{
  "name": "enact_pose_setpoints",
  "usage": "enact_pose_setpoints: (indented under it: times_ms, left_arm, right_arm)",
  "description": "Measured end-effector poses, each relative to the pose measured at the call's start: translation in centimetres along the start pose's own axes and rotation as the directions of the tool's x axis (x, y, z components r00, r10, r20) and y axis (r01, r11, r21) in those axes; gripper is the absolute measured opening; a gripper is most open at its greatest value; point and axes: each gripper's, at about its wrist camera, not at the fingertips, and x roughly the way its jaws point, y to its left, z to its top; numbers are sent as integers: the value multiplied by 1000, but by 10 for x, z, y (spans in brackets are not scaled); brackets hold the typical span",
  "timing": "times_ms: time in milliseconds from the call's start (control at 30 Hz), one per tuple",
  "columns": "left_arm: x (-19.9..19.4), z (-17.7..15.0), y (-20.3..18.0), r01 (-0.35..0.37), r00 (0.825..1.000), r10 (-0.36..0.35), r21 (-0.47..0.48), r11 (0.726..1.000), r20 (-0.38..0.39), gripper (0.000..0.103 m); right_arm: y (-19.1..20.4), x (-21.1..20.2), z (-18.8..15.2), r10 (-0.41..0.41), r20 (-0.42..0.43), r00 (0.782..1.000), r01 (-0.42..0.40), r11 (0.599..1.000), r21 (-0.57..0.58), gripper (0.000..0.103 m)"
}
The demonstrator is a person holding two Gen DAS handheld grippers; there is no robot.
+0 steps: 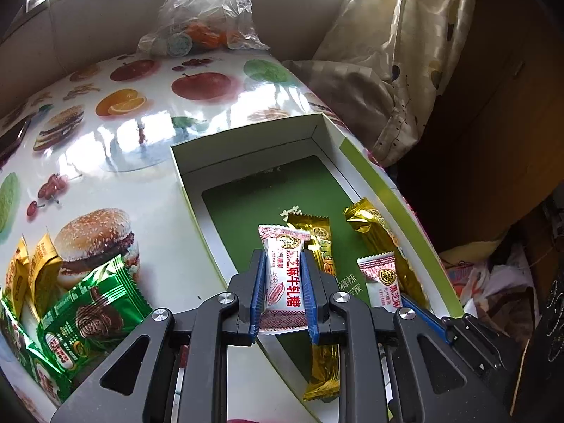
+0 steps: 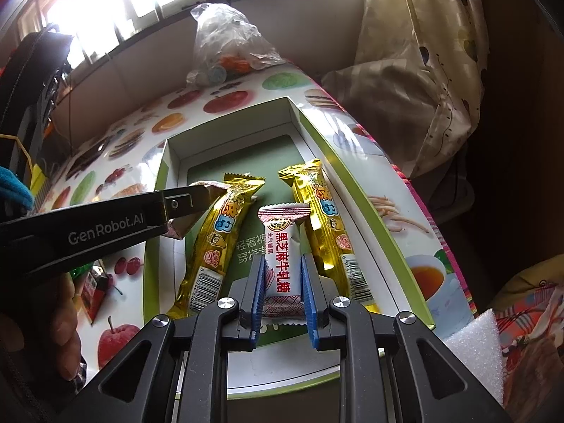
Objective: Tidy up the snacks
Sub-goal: 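Lower the white candies into the box and open both grippers, then move both grippers back over the snack pile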
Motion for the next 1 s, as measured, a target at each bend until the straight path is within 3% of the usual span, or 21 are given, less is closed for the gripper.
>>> enact_pose_setpoints:
  times_ms: [367, 1000]
  left_arm:
    - [1, -2, -3, -5, 1000, 5, 13, 1000, -2, 21]
    - [-14, -5, -4, -34, 999, 33, 27, 999, 29, 21]
  right_arm:
    - [0, 0, 0, -6, 3, 1000, 6, 1000, -4, 20]
    - [3, -8, 0, -15, 22, 1000, 15, 1000, -1, 33]
